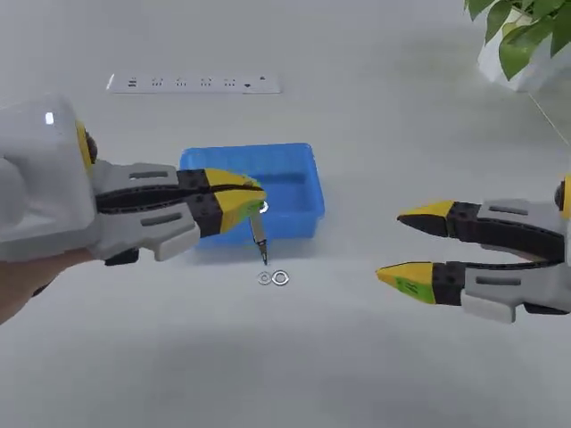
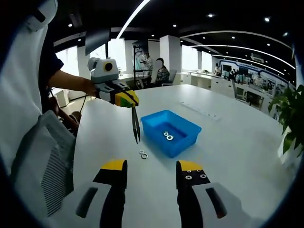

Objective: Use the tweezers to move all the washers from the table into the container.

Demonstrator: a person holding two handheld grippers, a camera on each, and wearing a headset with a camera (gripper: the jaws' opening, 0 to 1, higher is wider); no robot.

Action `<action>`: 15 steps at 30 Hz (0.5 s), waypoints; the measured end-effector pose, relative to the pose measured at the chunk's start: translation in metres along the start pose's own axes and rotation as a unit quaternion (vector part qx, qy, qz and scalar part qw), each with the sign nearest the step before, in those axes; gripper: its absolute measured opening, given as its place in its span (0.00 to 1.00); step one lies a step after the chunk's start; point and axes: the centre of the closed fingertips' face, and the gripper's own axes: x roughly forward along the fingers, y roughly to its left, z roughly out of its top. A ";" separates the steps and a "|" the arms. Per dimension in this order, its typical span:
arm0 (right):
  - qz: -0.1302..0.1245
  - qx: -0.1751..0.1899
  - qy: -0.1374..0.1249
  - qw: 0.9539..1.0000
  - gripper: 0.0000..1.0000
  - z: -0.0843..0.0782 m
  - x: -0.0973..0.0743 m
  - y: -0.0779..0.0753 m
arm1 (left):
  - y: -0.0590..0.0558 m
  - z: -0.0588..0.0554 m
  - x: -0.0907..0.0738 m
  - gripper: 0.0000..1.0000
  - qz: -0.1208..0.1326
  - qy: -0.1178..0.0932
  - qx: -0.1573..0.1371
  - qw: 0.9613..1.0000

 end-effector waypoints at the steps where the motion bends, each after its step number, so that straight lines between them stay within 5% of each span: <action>1: 0.001 0.001 0.000 1.000 0.42 -0.001 0.000 0.001 | -0.001 -0.001 0.000 0.05 0.000 -0.002 -0.002 1.000; 15: 0.022 0.022 -0.010 0.999 0.43 -0.004 0.005 0.017 | 0.006 -0.012 0.006 0.05 0.010 0.001 -0.002 1.000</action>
